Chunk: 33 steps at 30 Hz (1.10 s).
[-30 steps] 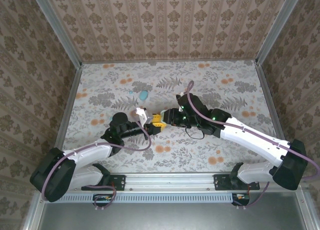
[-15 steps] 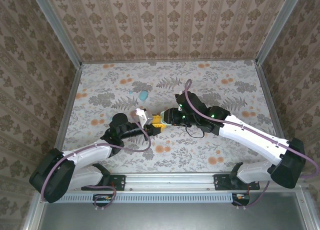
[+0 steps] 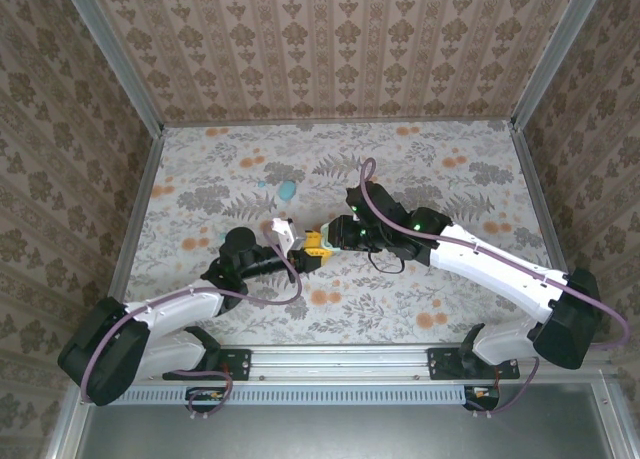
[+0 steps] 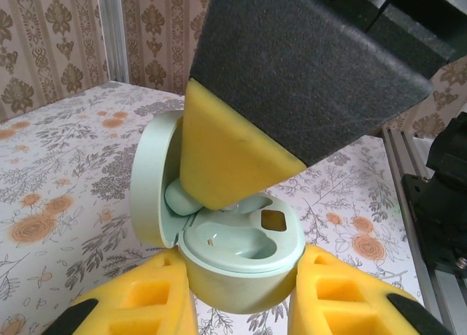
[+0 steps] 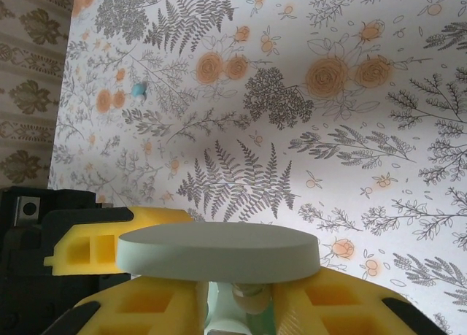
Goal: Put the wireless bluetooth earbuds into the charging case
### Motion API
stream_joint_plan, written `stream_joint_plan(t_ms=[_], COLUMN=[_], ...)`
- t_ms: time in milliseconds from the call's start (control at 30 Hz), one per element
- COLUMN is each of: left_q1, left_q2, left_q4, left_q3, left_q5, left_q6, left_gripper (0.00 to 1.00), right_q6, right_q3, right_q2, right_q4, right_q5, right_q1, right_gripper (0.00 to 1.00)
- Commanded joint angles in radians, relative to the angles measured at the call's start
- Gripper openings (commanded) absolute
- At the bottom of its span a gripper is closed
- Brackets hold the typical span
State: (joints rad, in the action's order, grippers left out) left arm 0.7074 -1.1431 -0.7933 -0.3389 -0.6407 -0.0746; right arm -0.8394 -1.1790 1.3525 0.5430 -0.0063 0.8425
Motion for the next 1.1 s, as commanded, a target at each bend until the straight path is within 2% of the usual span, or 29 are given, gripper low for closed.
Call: stream_joint_plan(t_ms=[0, 233, 267, 533, 1067], left_q1=[0.009, 0.009, 0.009, 0.009, 0.016], left_q2=[0.029, 0.027, 0.027, 0.025, 0.027], left_q4=[-0.024, -0.021, -0.019, 0.002, 0.001], left_q3=[0.011, 0.01, 0.009, -0.001, 0.006], left_q5=[-0.008, -0.008, 0.023, 0.046, 0.059], left_q6=[0.019, 0.023, 0.023, 0.028, 0.029], left_gripper=[0.0, 0.0, 0.0, 0.0, 0.0], right_q6=[0.016, 0.016, 0.012, -0.014, -0.086], right_q3=[-0.032, -0.012, -0.008, 0.015, 0.003], right_q2=[0.001, -0.03, -0.037, -0.078, -0.023], right_q4=[0.015, -0.002, -0.003, -0.039, -0.026], right_q5=[0.009, 0.01, 0.016, 0.109, 0.176], right_q1=[0.005, 0.01, 0.013, 0.057, 0.097], right_gripper=[0.27, 0.21, 0.21, 0.16, 0.16])
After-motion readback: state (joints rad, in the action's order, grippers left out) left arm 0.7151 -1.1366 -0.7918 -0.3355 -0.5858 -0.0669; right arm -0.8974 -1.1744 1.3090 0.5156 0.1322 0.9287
